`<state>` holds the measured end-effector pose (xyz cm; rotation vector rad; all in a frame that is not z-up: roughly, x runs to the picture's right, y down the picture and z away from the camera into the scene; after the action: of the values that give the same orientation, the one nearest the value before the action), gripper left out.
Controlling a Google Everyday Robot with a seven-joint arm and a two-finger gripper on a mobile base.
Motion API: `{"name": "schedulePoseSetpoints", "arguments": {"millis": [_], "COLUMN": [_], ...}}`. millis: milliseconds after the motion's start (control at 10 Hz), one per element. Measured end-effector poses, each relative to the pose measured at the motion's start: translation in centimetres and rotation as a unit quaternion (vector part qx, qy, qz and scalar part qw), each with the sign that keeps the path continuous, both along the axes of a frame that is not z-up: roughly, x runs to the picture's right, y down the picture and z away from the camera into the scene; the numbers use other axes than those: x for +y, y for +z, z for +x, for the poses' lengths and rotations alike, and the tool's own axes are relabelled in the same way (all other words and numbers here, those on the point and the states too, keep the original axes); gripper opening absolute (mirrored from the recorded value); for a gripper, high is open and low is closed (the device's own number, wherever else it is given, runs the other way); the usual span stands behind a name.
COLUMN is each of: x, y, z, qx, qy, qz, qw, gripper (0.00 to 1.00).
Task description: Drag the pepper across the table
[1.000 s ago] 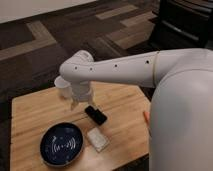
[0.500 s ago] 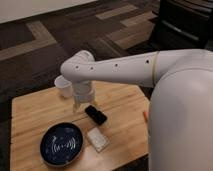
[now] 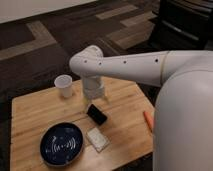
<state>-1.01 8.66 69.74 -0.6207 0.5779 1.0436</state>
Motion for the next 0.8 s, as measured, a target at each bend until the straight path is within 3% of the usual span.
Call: {"name": "schedulePoseSetpoints", "arguments": {"millis": [200,300,800], "x": [-1.2,-1.4,-1.4], "y": [0.7,1.0,1.2], "z": [3.3,3.6,3.8], "qx": [-0.020,-0.033,-0.032], "qy": [-0.043,-0.056,-0.061], "qz": [0.011,0.014,0.016], "qw": [0.9988,0.9978,0.9975], "gripper": [0.65,0.65,0.65]}}
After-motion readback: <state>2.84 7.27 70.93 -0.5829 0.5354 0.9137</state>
